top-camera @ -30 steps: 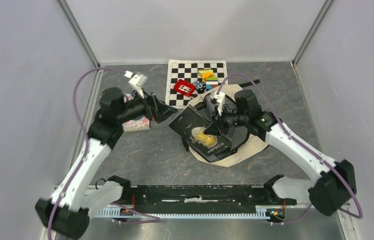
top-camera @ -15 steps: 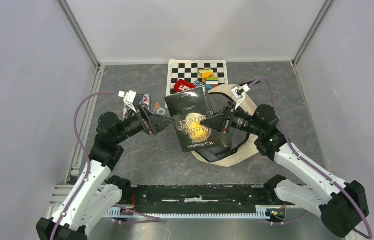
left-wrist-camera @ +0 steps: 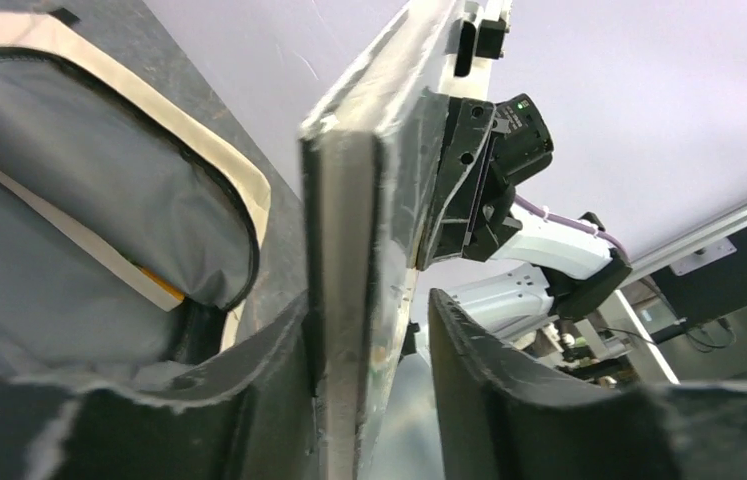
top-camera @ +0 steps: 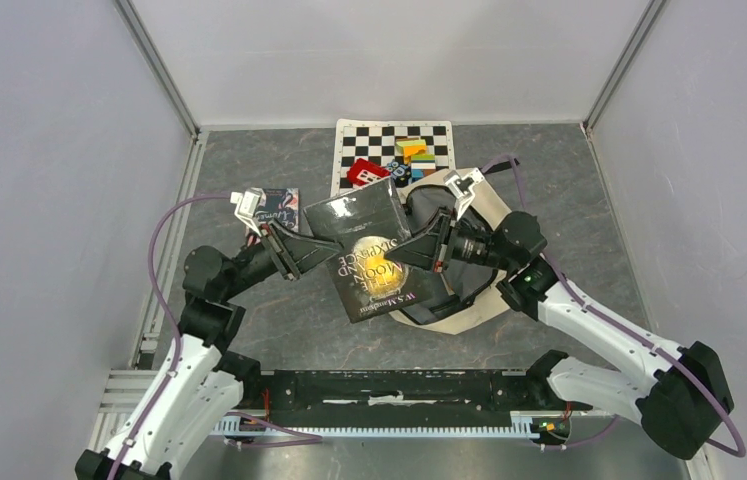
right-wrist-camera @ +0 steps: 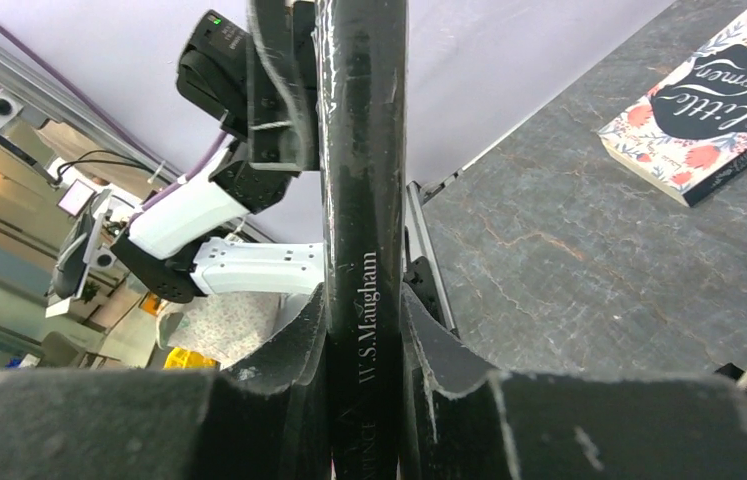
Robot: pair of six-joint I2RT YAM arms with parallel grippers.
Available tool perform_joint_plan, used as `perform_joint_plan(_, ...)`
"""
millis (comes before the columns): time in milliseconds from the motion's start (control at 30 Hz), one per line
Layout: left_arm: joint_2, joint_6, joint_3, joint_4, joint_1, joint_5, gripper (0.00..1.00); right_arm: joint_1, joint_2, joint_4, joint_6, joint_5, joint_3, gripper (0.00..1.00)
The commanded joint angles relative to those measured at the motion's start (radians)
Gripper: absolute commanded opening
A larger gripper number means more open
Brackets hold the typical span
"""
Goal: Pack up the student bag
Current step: Adjust the book.
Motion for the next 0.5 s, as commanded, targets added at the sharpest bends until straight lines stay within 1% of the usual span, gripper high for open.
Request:
perform_joint_plan(0, -0.022, -0.101, -0.033, 0.094, 0.000, 0.036, 0.37, 0.009, 0.002, 0.169, 0.037, 0.007, 0.093, 0.00)
perform_joint_plan(67, -0.029, -0.127, -0.050, 0.123, 0.000, 0.024, 0.18, 0.009, 0.011, 0.100, -0.007, 0.013, 0.119, 0.00)
perform_joint_plan(100, -0.035, -0.135, -0.054, 0.128, 0.001, 0.015, 0.11, 0.009, 0.013, 0.042, -0.041, 0.023, 0.135, 0.00)
perform_joint_plan(133, -0.039, -0.137, -0.055, 0.127, 0.000, 0.007, 0.05, 0.009, 0.012, -0.029, -0.075, 0.040, 0.149, 0.04)
perform_joint_plan(167, -0.045, -0.137, -0.057, 0.121, 0.000, 0.003, 0.02, 0.009, 0.009, -0.099, -0.120, 0.071, 0.168, 0.15)
perform_joint_plan(200, -0.050, -0.137, -0.057, 0.111, 0.000, -0.003, 0.02, 0.009, 0.004, -0.177, -0.161, 0.100, 0.183, 0.31)
perform_joint_plan(233, -0.056, -0.135, -0.056, 0.098, 0.000, -0.008, 0.02, 0.007, -0.003, -0.242, -0.212, 0.137, 0.201, 0.43)
perform_joint_plan(333, -0.080, -0.117, -0.057, 0.024, 0.001, -0.044, 0.02, -0.007, -0.033, -0.463, -0.342, 0.266, 0.246, 0.76)
perform_joint_plan(400, -0.093, -0.087, -0.049, -0.080, 0.000, -0.089, 0.02, -0.032, -0.055, -0.595, -0.412, 0.344, 0.268, 0.90)
perform_joint_plan(467, -0.097, -0.053, -0.042, -0.194, 0.000, -0.136, 0.02, -0.071, -0.068, -0.714, -0.463, 0.416, 0.287, 0.96)
